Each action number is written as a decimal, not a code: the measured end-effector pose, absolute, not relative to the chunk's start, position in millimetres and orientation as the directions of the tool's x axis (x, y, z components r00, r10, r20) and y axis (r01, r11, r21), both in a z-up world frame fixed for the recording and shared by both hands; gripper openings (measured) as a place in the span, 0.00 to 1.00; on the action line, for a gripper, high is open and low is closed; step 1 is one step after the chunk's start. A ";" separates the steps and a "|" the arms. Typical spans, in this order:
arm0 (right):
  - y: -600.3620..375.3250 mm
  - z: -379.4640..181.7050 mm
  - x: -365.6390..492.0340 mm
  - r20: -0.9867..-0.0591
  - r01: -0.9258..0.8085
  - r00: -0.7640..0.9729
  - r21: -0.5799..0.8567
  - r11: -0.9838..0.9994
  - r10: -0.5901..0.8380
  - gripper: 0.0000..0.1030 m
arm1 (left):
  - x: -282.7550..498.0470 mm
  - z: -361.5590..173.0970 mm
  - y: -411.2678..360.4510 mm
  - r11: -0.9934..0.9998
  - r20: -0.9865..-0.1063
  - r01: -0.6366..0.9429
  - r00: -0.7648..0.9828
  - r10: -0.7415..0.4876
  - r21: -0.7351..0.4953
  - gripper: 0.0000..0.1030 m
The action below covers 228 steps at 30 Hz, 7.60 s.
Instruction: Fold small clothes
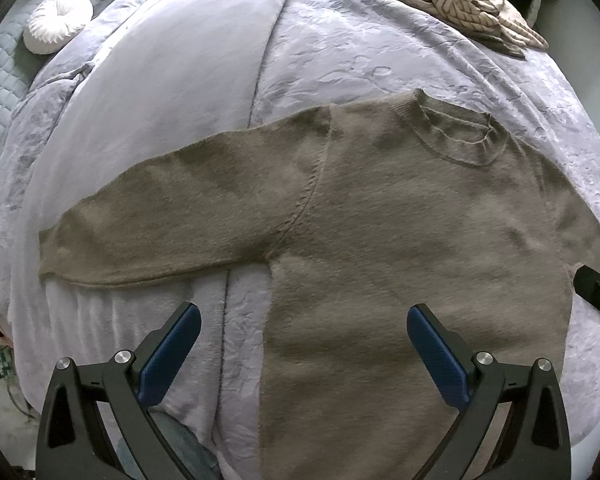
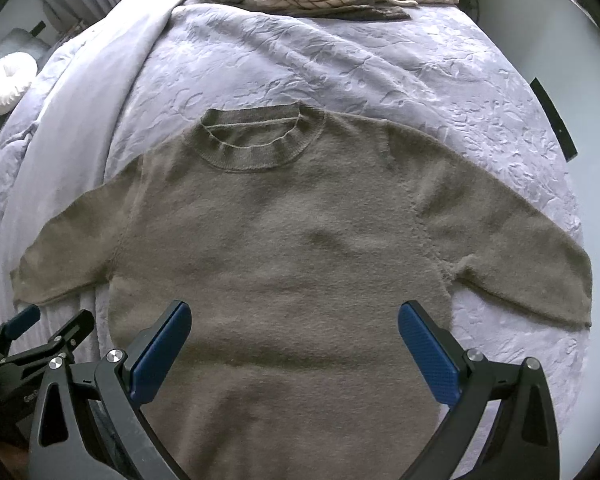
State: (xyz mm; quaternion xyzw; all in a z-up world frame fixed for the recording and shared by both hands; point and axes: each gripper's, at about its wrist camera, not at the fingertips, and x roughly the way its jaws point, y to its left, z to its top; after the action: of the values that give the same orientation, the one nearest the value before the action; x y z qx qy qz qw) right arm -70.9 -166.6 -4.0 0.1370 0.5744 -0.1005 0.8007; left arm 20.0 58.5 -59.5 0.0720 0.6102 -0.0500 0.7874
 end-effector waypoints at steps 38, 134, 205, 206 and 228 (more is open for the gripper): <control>-73.7 -60.1 -39.6 -0.960 0.187 0.278 0.087 0.978 0.033 1.00 | 38.3 -105.0 174.1 0.989 -0.935 0.023 0.323 -0.145 -0.146 1.00; -295.6 -121.5 -93.0 -0.739 0.576 0.634 0.648 0.498 0.228 0.07 | 134.7 -145.1 92.0 0.948 -0.918 0.259 0.297 -0.263 -0.187 0.15; -288.8 -109.0 -139.2 -0.877 0.594 0.448 0.436 0.677 0.172 0.28 | 60.7 -131.8 89.2 0.984 -0.966 0.179 0.258 -0.029 0.018 0.21; -287.8 -107.8 -142.1 -0.879 0.597 0.444 0.436 0.674 0.175 0.34 | 57.2 -128.5 85.2 0.983 -0.966 0.182 0.258 -0.028 0.021 0.21; -301.7 -89.7 -197.3 -0.851 0.621 0.478 0.502 0.601 0.217 0.59 | -1.3 -81.6 -28.1 0.932 -0.960 0.362 0.254 -0.115 -0.016 0.45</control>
State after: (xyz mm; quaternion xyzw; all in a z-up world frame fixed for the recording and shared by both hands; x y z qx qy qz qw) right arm -197.3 -301.7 -89.7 0.4256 0.4926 -0.1353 0.7469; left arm -1.3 -28.1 -81.6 0.1043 0.5916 -0.1521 0.7849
